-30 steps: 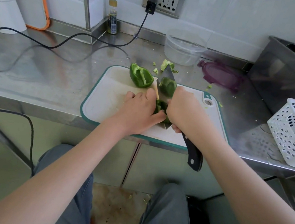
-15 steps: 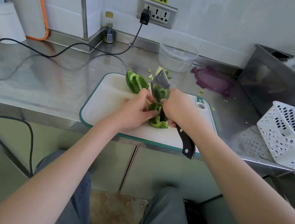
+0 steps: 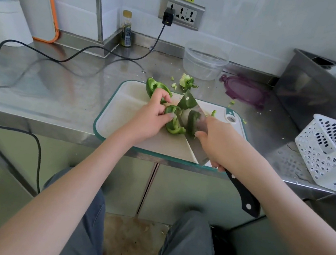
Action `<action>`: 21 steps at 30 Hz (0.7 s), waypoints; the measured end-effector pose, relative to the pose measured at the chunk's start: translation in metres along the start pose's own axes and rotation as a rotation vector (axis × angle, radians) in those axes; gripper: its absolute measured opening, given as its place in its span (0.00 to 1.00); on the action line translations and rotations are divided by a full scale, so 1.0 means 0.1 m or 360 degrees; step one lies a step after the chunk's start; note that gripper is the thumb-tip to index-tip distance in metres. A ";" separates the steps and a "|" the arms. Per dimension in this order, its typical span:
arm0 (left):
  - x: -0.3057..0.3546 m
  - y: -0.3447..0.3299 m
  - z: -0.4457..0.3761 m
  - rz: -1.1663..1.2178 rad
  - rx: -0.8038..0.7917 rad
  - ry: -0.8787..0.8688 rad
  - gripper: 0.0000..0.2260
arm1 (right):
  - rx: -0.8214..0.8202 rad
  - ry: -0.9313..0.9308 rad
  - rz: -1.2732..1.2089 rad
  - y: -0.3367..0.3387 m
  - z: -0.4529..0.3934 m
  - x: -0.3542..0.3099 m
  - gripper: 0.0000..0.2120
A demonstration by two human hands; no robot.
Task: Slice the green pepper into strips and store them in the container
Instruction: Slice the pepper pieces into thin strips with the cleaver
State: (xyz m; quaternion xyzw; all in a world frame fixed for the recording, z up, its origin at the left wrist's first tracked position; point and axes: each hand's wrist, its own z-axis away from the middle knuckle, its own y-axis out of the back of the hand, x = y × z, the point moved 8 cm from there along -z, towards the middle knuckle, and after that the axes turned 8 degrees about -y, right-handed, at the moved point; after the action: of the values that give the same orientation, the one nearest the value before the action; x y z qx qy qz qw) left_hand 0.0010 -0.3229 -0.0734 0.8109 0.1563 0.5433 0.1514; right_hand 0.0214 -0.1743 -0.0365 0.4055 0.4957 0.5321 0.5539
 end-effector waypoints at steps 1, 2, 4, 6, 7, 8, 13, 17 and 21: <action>-0.01 0.02 0.00 0.0049 0.0018 0.0023 0.10 | -0.0011 -0.0008 -0.0026 -0.01 -0.01 0.00 0.12; -0.01 0.02 0.01 0.0068 0.0004 0.0036 0.10 | -0.0010 -0.0018 -0.0082 0.00 -0.03 0.01 0.10; -0.01 -0.04 0.01 -0.0025 -0.0075 0.0035 0.09 | 0.0033 -0.0062 -0.0219 0.05 -0.06 0.06 0.06; 0.00 -0.10 0.01 -0.0296 -0.0165 0.0024 0.10 | 0.0090 -0.0100 -0.0286 0.14 -0.12 0.14 0.08; 0.01 -0.12 0.02 -0.0420 -0.0189 0.0017 0.10 | 0.0087 -0.0123 -0.0305 0.18 -0.15 0.18 0.10; 0.02 -0.12 0.02 -0.0513 -0.0195 0.0002 0.09 | 0.0063 -0.0150 -0.0327 0.21 -0.16 0.21 0.12; 0.16 -0.14 0.11 -0.0819 -0.0120 -0.0120 0.13 | -0.0011 -0.0168 -0.0511 0.33 -0.10 0.14 0.03; 0.11 -0.11 0.17 -0.0831 -0.0136 -0.0085 0.12 | -0.0089 -0.0082 -0.0495 0.26 -0.10 0.02 0.02; 0.08 -0.16 0.18 -0.0975 -0.0269 -0.0079 0.16 | -0.0137 -0.0085 -0.0408 0.19 -0.10 -0.05 0.05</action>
State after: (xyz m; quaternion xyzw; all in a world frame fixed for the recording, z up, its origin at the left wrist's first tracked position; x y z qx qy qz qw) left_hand 0.0193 -0.3067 -0.0794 0.7236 0.3440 0.4635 0.3785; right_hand 0.0079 -0.1777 -0.0189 0.3287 0.5053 0.4666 0.6472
